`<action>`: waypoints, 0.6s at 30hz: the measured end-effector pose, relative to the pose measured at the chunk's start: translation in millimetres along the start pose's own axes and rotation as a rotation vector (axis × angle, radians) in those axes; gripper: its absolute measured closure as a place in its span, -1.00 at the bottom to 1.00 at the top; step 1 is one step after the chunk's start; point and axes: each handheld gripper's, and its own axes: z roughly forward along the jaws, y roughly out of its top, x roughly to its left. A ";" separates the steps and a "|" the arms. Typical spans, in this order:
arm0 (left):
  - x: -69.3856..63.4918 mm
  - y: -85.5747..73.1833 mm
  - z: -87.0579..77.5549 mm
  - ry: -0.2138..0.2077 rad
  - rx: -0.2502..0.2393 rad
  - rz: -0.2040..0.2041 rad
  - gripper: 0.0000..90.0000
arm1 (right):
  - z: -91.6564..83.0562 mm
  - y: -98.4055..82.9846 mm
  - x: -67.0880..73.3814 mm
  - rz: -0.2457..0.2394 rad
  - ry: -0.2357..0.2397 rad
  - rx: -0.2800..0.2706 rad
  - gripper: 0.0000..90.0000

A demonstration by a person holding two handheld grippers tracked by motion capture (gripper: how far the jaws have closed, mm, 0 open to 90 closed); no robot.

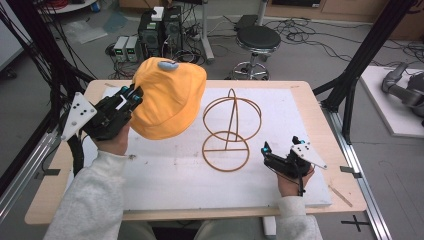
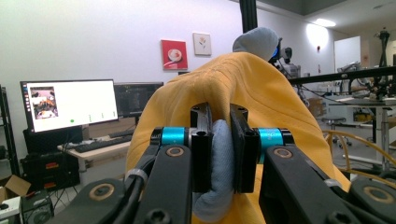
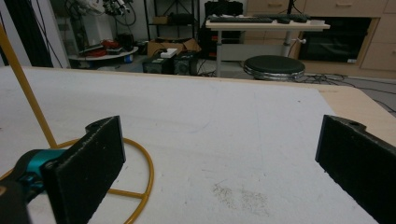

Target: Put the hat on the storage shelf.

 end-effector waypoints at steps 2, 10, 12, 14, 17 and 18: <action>-0.8 2.1 1.6 -0.004 0.001 -0.005 0.79 | -0.4 -0.1 0.2 0.004 -0.001 0.003 -0.98; -9.9 15.1 10.4 -0.027 -0.013 0.017 0.79 | -0.5 -0.2 -1.4 0.001 -0.002 -0.003 -0.98; -11.2 15.9 11.8 -0.032 -0.017 0.013 0.79 | -0.5 -0.1 -1.3 0.004 -0.003 -0.004 -0.98; -13.6 16.9 14.7 -0.039 -0.018 0.013 0.79 | -0.8 0.0 -1.3 0.005 0.001 -0.004 -0.98; -18.7 17.8 21.6 -0.053 -0.029 -0.004 0.79 | -0.7 0.1 -1.8 0.002 -0.001 -0.007 -0.98; -20.5 18.1 23.9 -0.060 -0.031 -0.007 0.79 | -0.8 0.2 -2.3 0.002 -0.005 -0.008 -0.98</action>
